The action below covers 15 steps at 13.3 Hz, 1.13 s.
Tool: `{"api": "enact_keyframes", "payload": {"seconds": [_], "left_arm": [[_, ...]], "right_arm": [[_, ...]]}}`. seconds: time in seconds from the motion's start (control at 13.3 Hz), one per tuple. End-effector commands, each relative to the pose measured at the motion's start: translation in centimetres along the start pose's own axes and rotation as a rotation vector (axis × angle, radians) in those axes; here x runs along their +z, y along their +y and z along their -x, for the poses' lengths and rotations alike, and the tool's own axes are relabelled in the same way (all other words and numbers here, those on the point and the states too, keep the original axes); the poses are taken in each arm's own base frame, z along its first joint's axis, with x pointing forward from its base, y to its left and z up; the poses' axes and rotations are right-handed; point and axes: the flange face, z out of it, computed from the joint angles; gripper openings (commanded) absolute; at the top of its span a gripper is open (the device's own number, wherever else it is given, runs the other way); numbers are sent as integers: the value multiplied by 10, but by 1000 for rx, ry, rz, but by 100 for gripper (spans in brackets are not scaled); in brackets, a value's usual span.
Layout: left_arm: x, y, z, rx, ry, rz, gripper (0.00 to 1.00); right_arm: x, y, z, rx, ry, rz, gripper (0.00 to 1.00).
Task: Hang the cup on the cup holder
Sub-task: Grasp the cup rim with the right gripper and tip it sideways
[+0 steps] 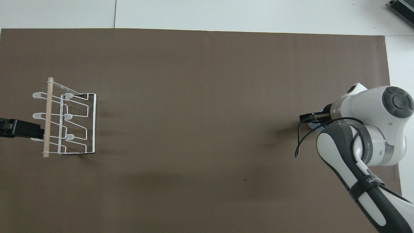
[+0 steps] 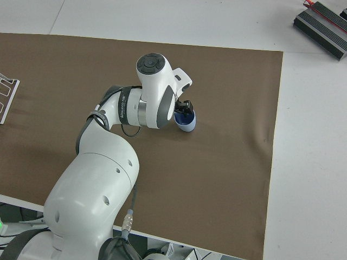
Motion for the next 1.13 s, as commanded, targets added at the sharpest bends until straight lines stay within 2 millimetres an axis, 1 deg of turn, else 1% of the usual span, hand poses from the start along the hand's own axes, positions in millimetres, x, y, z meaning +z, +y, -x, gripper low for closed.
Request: {"api": "enact_keyframes", "payload": {"seconds": [0.0, 0.15, 0.23, 0.3, 0.6, 0.68, 0.75, 0.83, 0.9, 1.05], "left_arm": [[1, 0, 6, -3, 15, -16, 100], [0, -1, 6, -4, 15, -16, 100], [0, -1, 6, -6, 15, -16, 100], [0, -1, 6, -7, 17, -16, 100], [-1, 1, 7, -6, 17, -16, 100], [-2, -1, 7, -7, 17, -16, 100], [-2, -2, 7, -10, 15, -16, 100], [-3, -3, 7, -12, 17, -16, 100], [-2, -1, 7, -10, 14, -16, 100], [-1, 2, 8, -3, 9, -16, 100]], "right_arm": [[0, 0, 4, 24, 14, -7, 47], [0, -1, 4, 24, 11, -7, 15], [0, -1, 4, 24, 10, -7, 5], [1, -1, 5, 23, 5, -7, 0], [-2, 0, 1, 20, 3, -8, 0], [-10, 0, -1, 16, -12, -8, 0], [-28, -1, -5, 13, -36, -10, 0], [-55, -2, -11, 11, -46, -11, 0], [-89, -2, -17, 9, -43, -11, 0], [-162, -6, -19, 3, -15, -9, 0]]}}
